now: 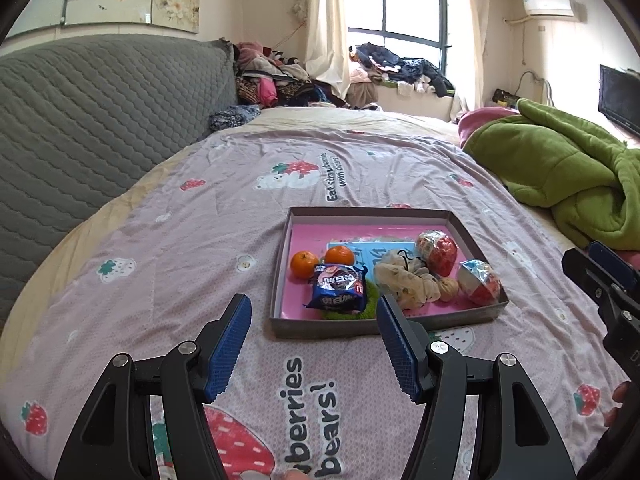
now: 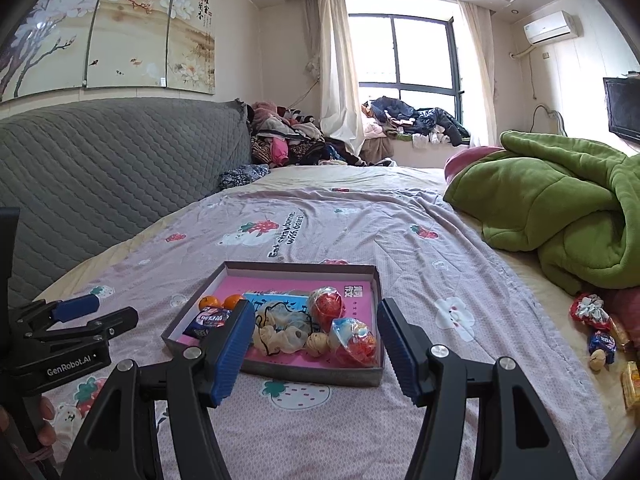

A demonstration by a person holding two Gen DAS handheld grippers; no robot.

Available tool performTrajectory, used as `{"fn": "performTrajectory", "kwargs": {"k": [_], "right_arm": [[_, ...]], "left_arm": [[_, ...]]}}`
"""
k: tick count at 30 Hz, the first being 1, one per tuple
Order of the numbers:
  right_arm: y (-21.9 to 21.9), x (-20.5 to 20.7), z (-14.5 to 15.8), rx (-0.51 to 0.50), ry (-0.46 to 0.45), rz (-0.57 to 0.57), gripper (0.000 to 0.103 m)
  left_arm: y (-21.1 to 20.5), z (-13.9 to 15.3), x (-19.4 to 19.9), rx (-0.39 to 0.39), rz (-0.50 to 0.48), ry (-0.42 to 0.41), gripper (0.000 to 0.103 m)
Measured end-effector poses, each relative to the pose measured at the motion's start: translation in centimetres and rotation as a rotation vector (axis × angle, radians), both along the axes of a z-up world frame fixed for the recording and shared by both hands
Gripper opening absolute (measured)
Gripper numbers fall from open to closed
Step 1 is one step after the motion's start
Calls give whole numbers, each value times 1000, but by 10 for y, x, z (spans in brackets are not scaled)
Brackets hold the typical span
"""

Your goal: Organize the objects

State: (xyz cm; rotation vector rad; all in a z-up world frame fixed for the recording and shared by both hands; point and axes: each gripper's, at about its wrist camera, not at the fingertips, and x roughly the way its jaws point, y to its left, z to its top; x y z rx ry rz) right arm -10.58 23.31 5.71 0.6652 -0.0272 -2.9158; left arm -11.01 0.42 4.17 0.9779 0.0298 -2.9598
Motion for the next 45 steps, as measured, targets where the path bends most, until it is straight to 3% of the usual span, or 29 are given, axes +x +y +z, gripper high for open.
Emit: {"fn": "performTrajectory", "kwargs": {"k": [15, 35, 45], "right_arm": [[-6, 19, -8, 15, -34, 14, 63], [1, 18, -57, 0, -136, -23, 63], [2, 20, -74, 33, -143, -28, 63]], "left_arm": [[-3, -14, 18, -2, -18, -40, 67], [-11, -63, 18, 6, -14, -129, 67], [-13, -81, 17, 11, -11, -161, 67]]}}
